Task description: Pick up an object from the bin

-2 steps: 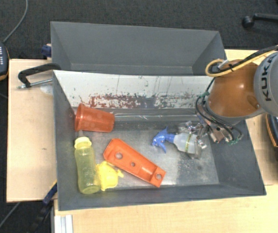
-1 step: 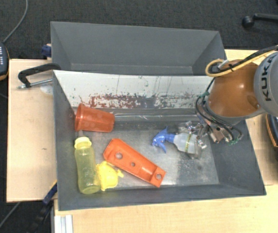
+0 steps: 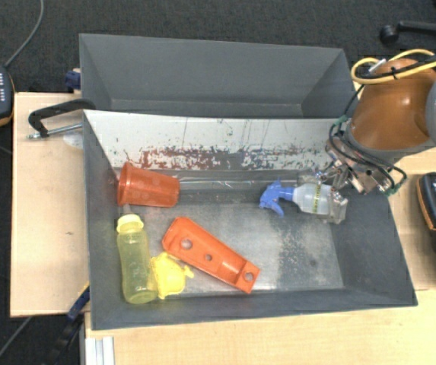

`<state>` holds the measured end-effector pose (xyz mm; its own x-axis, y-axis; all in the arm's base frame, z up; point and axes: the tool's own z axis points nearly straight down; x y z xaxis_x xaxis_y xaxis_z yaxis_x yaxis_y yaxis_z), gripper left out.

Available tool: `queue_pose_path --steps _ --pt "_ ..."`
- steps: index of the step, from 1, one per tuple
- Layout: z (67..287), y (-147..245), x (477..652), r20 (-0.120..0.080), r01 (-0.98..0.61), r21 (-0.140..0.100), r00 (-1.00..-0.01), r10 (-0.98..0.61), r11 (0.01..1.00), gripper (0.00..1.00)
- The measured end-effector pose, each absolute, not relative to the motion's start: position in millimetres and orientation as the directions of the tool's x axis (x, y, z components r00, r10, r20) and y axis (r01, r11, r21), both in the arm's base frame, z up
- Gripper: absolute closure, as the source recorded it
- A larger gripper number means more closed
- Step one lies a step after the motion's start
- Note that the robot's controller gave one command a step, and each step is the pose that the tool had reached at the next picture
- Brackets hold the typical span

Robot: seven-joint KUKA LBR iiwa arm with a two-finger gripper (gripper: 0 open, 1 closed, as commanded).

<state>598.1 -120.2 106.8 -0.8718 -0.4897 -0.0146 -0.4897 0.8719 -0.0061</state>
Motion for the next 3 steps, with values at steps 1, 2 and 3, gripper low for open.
queue_pose_path --steps 1,2,3 --pt "107 -120 598.1 -0.015 -0.49 -0.006 -0.872 -0.49 0.872 1.0" --pt "81 -137 597.1 -0.016 -0.655 -0.011 -0.756 -0.655 0.756 1.0" --pt "81 -35 596.7 -0.015 -0.754 -0.011 -0.657 -0.754 0.657 1.0"
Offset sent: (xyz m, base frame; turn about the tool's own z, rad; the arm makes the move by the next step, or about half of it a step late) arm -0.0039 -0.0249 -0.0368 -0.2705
